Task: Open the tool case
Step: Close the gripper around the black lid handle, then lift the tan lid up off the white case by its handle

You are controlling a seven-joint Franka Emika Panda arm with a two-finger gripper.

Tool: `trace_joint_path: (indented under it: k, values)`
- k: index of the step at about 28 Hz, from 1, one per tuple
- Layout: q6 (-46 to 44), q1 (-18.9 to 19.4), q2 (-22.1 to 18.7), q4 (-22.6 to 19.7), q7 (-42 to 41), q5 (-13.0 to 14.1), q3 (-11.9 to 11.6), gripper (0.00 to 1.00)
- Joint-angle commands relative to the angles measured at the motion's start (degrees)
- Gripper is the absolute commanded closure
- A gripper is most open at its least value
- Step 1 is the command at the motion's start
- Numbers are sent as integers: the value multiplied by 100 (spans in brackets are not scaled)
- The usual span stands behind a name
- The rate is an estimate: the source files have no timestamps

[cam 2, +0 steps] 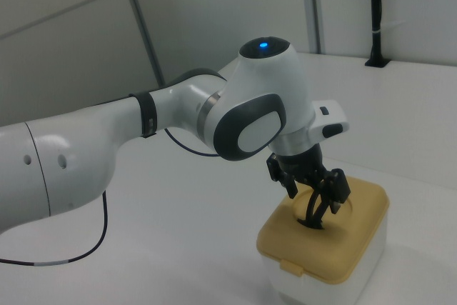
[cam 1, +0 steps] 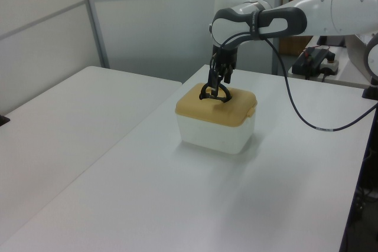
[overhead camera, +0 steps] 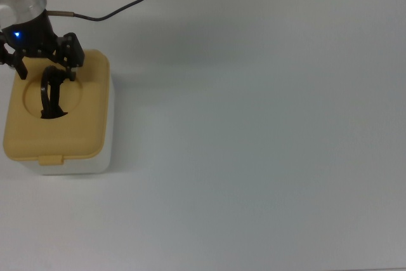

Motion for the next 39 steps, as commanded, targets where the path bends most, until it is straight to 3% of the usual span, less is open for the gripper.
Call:
trace_joint_path:
  k: [1, 11, 31, 39]
  values:
    - [73, 32, 80, 98, 66, 165, -23, 40]
    - [73, 23, 229, 352, -469, 165, -23, 100]
    - [29, 14, 177, 422, -690, 182, -14, 100]
    - [-340, 32, 1, 818, -672, 516, -14, 100]
